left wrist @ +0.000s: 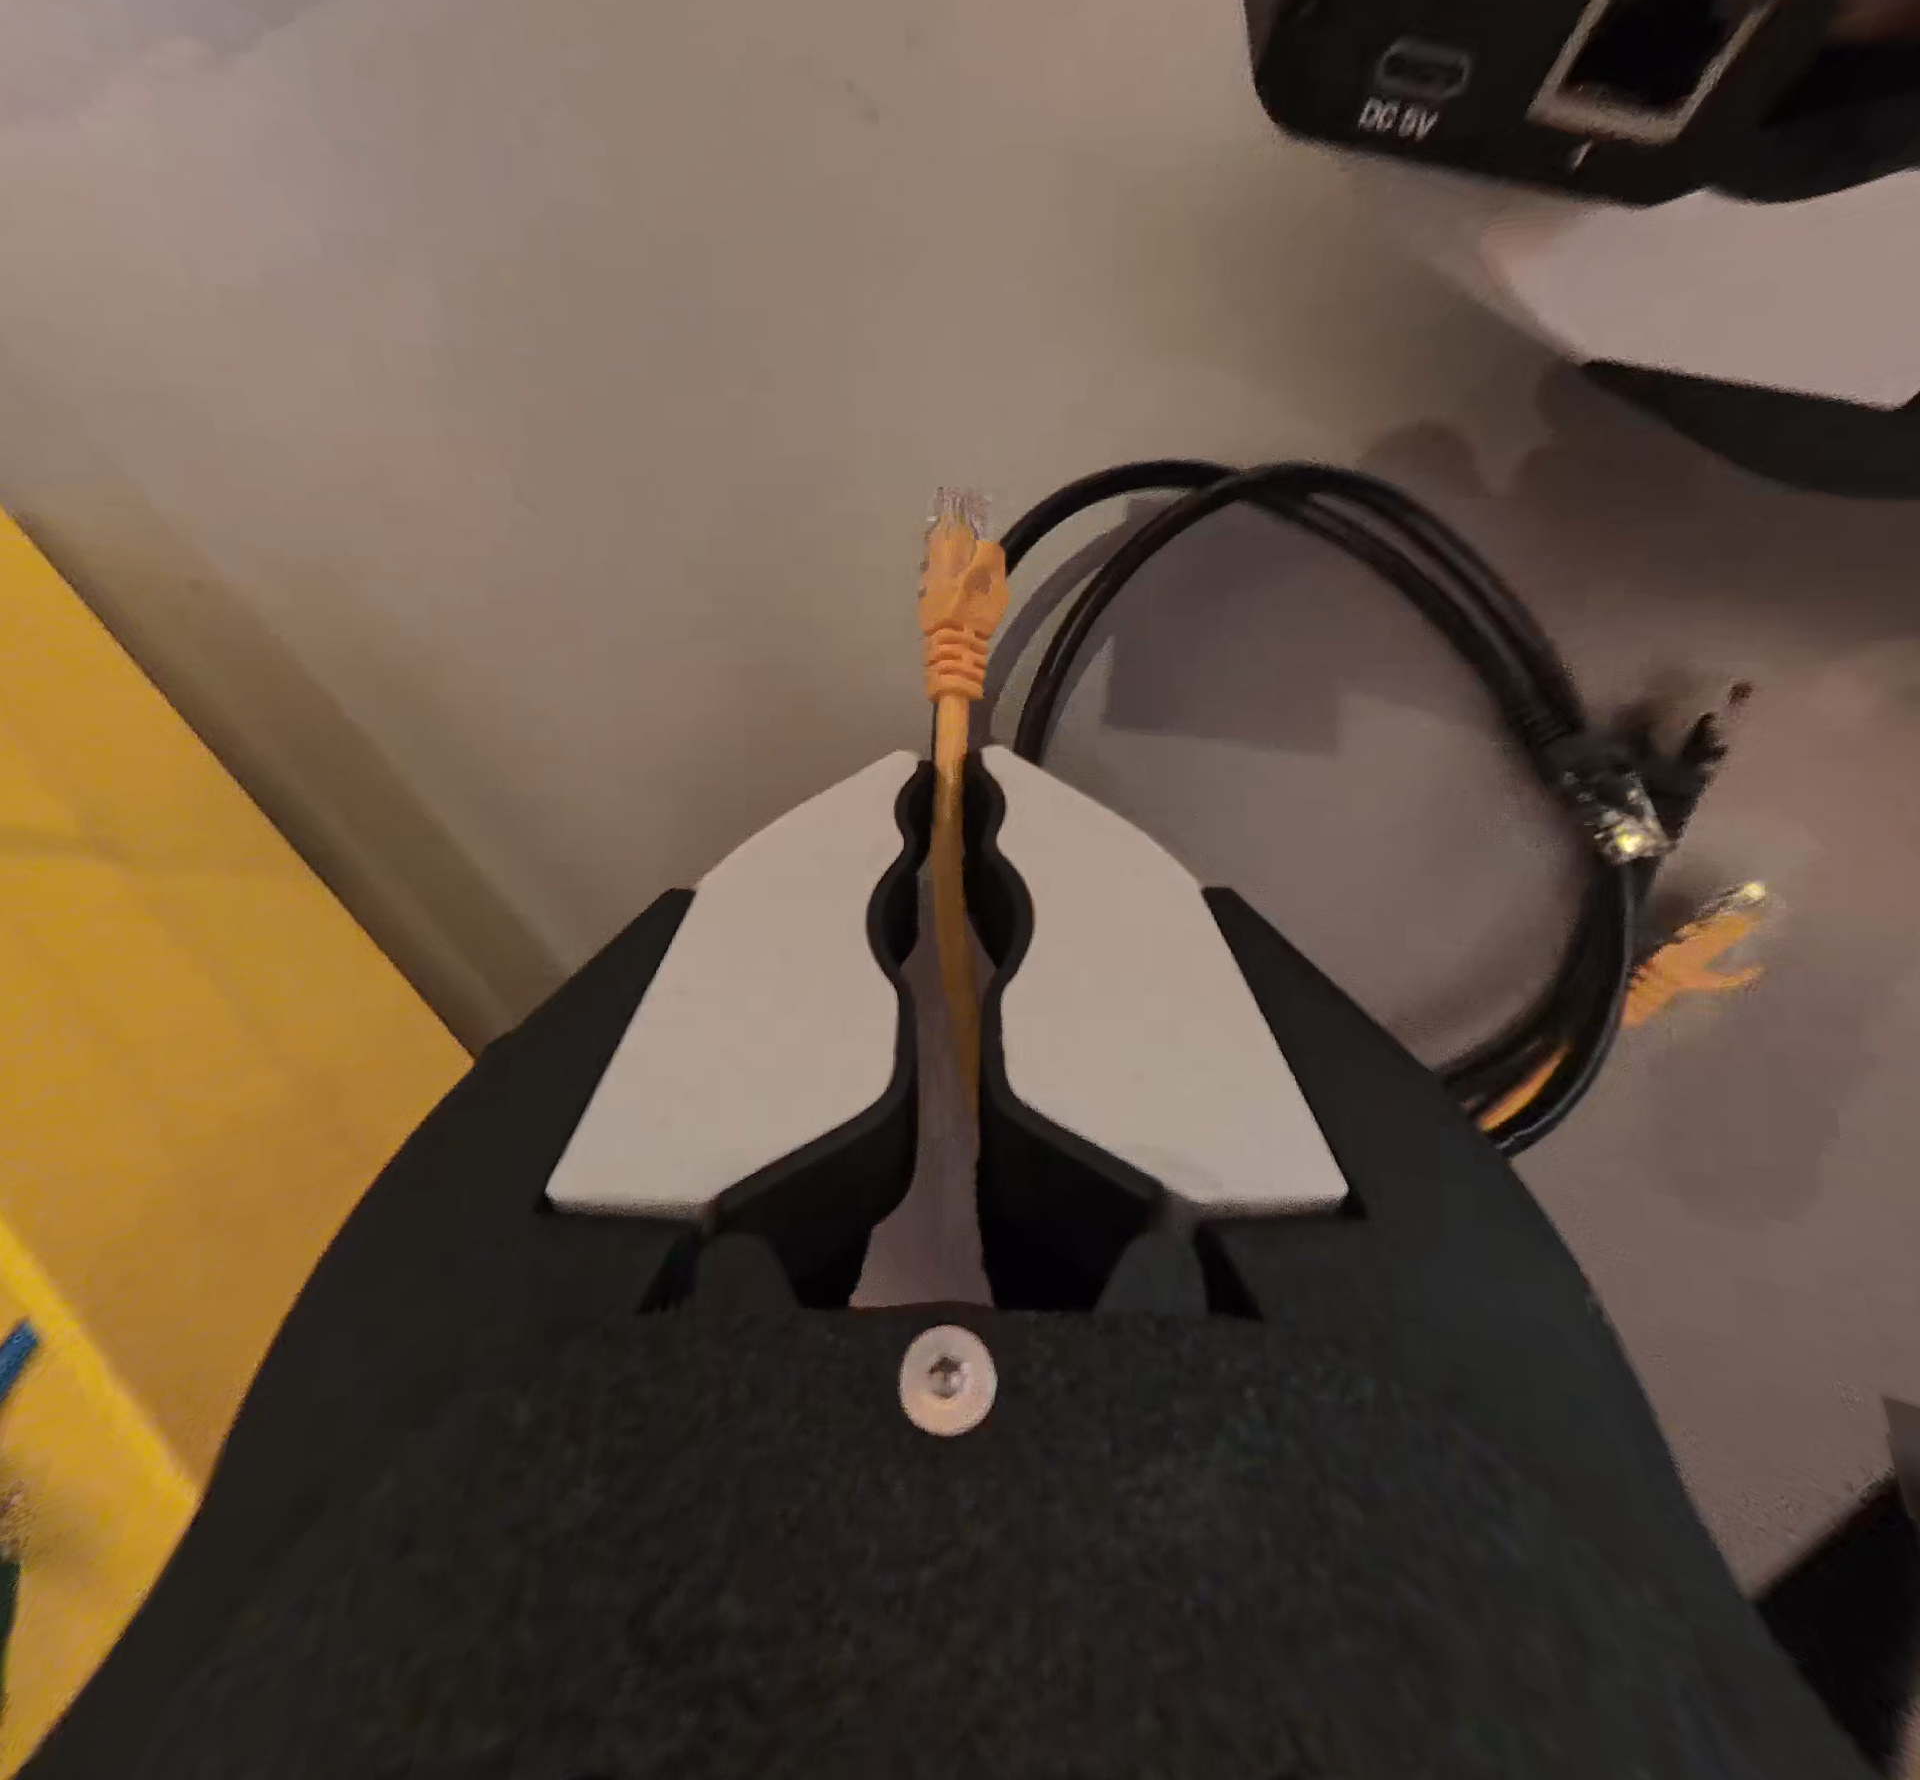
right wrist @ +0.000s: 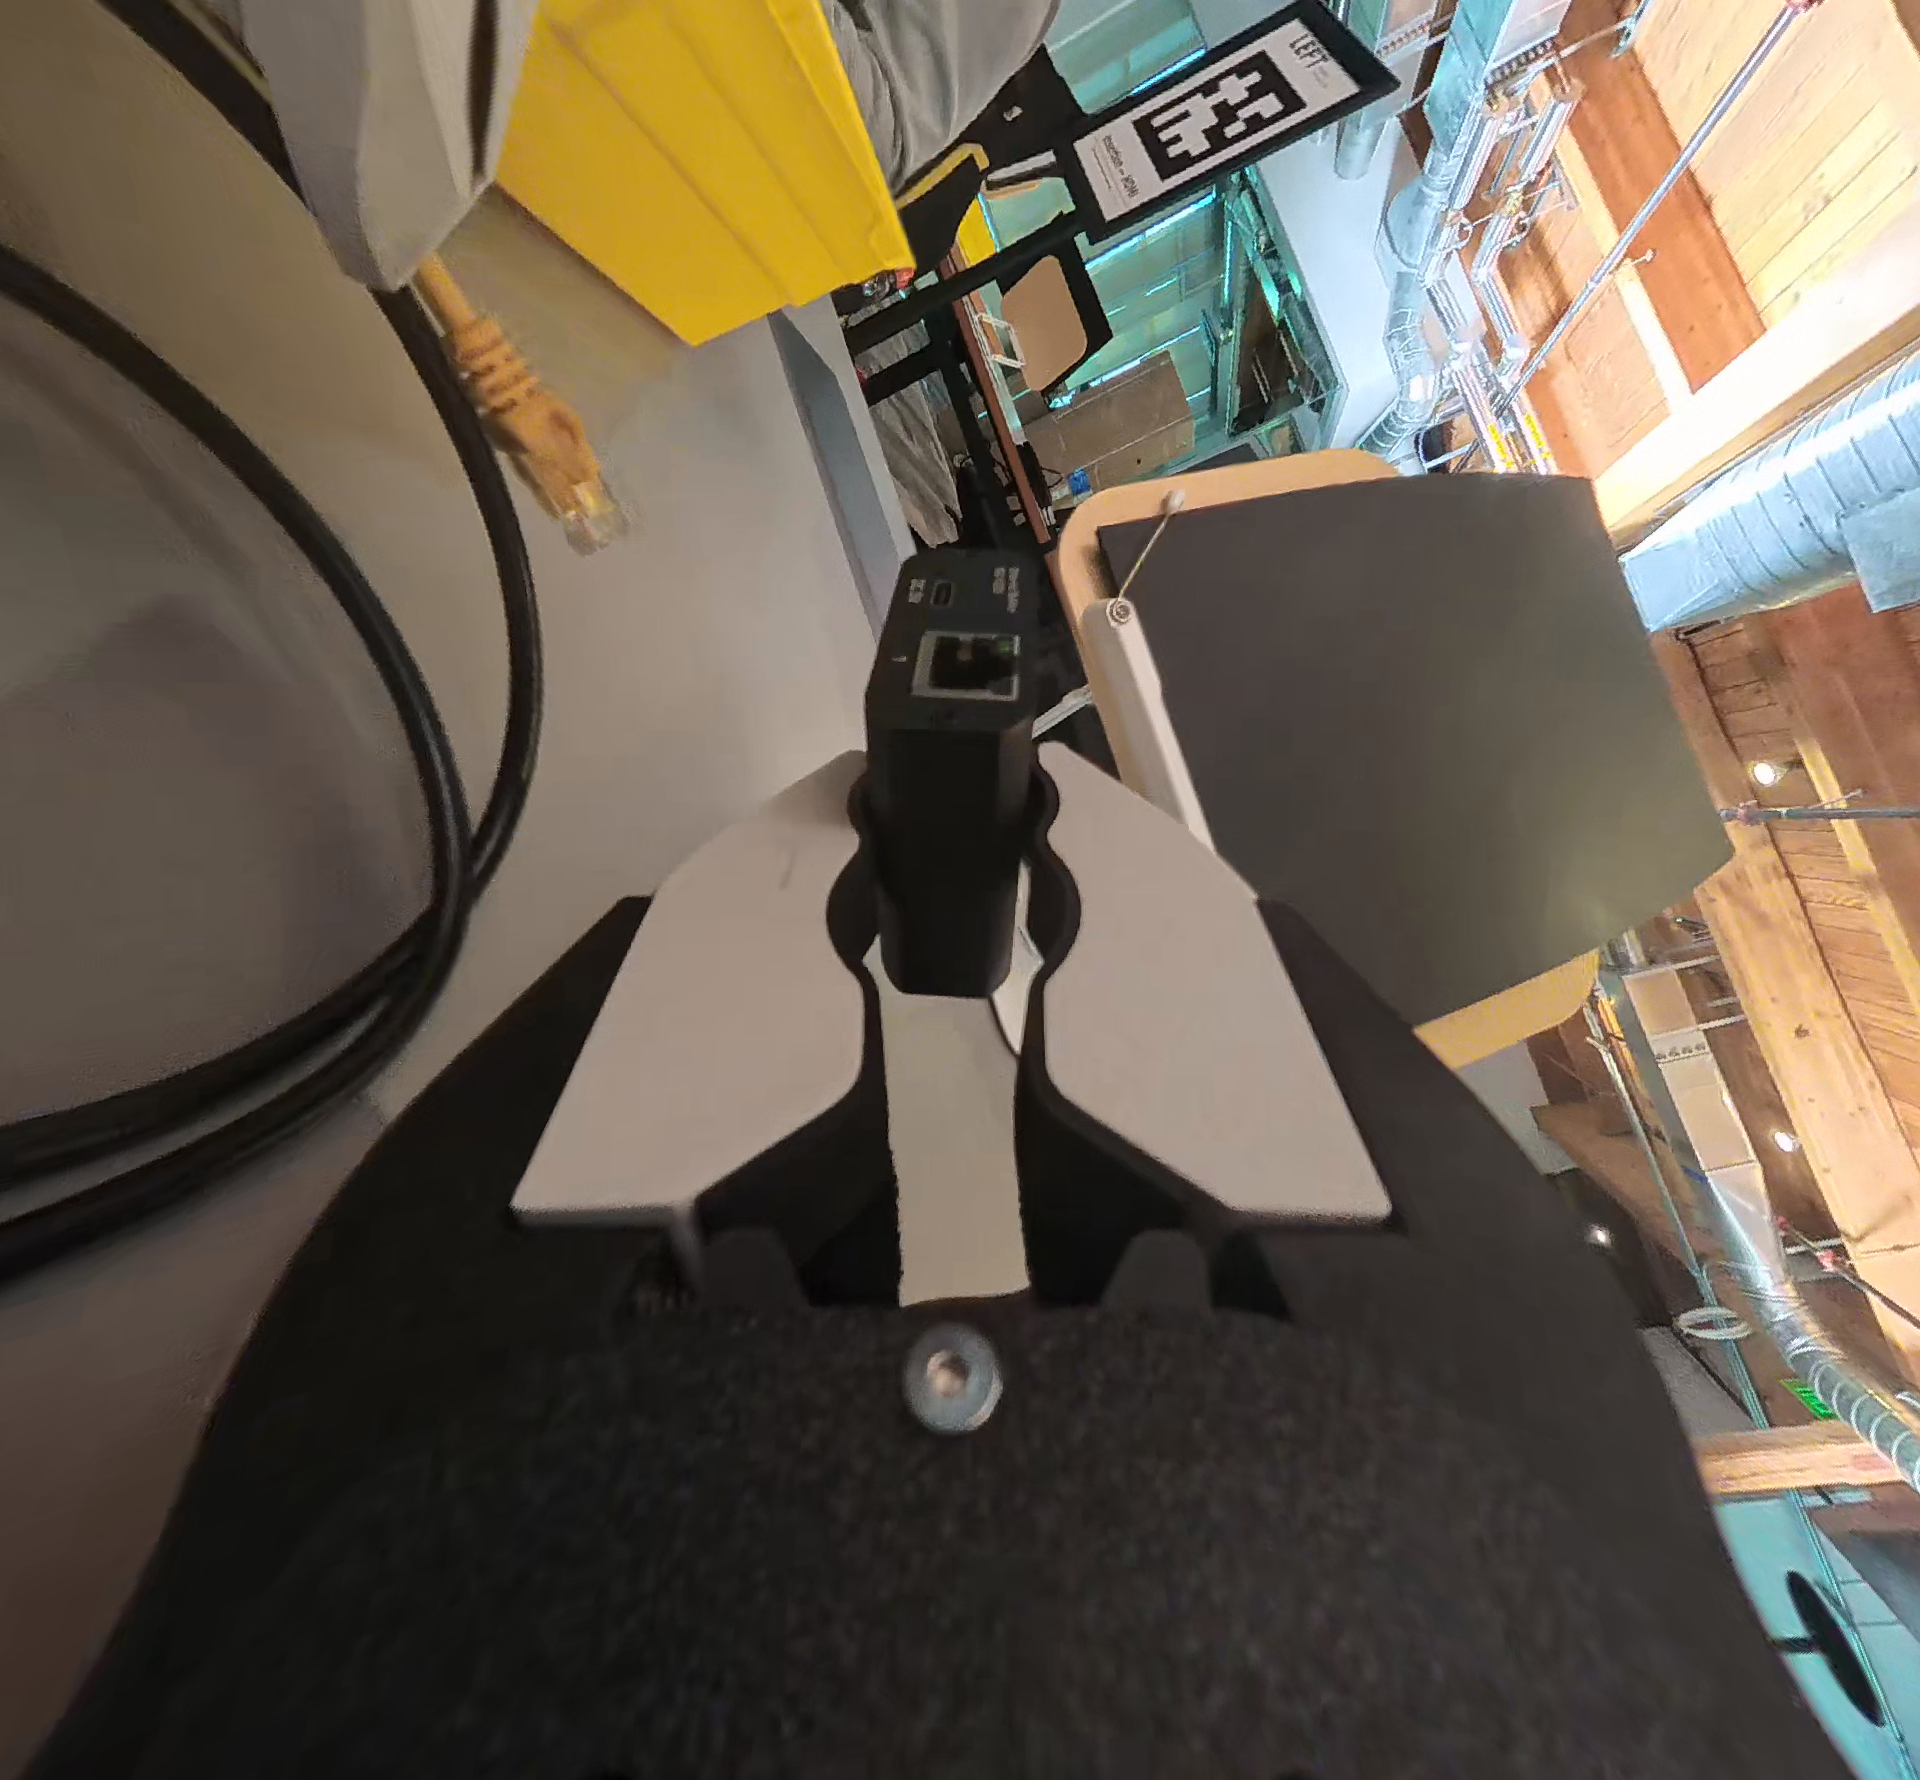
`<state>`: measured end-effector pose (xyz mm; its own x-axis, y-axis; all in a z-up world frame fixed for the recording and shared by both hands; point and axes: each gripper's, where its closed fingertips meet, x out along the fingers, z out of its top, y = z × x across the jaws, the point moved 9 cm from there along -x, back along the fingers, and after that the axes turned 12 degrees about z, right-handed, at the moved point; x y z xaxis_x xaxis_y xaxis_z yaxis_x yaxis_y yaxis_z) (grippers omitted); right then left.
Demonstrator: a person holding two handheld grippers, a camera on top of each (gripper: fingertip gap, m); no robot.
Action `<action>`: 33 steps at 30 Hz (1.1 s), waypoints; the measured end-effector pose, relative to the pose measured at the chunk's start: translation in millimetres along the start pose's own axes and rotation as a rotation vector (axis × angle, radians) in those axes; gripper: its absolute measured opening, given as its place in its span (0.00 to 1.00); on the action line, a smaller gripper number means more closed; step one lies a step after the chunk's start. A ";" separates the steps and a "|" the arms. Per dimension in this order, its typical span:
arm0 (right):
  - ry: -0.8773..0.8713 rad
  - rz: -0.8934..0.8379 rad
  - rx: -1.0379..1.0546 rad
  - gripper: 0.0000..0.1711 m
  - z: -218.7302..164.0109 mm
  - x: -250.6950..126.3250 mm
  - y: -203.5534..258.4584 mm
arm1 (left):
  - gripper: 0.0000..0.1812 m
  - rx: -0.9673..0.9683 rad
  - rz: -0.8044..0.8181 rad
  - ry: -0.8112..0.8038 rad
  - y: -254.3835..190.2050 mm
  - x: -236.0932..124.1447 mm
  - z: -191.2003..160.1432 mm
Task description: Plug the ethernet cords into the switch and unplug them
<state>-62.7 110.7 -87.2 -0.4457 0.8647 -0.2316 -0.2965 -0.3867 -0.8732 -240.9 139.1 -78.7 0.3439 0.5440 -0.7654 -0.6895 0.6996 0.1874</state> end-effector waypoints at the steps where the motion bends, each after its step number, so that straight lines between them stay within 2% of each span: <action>1: 0.002 0.007 0.001 0.14 -1.5 -1.9 3.6 | 0.04 0.031 0.010 -0.002 -3.2 3.5 -2.9; 7: 0.005 0.035 0.019 0.14 -8.4 -11.9 12.6 | 0.04 0.103 0.013 -0.081 -16.1 11.8 -11.3; 10: 0.006 0.029 0.042 0.14 -10.7 -11.8 8.7 | 0.00 0.138 0.048 -0.063 -15.9 15.3 -16.4; 11: 0.007 0.030 0.044 0.14 -11.3 -11.6 8.4 | 0.01 0.154 0.034 -0.048 -16.9 15.6 -17.7; 13: 0.010 0.031 0.031 0.14 -11.6 -11.7 9.0 | 0.10 0.169 0.029 -0.054 -17.6 15.9 -15.9; 14: 0.010 0.034 0.025 0.14 -11.2 -11.8 9.7 | 0.12 0.179 0.009 -0.060 -18.7 16.5 -14.1; 18: -0.006 0.047 0.013 0.14 -7.2 -12.1 12.9 | 0.12 0.251 0.025 0.015 -19.7 30.5 -10.7; 21: -0.011 0.057 0.011 0.14 -6.0 -11.9 14.6 | 0.03 0.233 0.005 0.052 -20.3 35.9 -8.8; 23: -0.009 0.057 0.009 0.14 -6.4 -11.9 14.4 | 0.03 0.266 0.027 0.045 -22.6 35.9 -9.1; 29: 0.003 0.039 -0.017 0.14 -8.0 -12.6 13.1 | 0.03 0.124 -0.073 0.009 -23.5 3.0 5.7; 33: 0.003 0.024 -0.040 0.14 -6.9 -13.5 13.0 | 0.03 0.086 -0.240 0.030 -19.0 -32.9 12.8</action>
<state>-54.7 96.3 -98.3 -0.4501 0.8560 -0.2542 -0.2520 -0.3948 -0.8835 -230.9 113.8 -49.2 0.4716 0.3445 -0.8117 -0.5331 0.8446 0.0488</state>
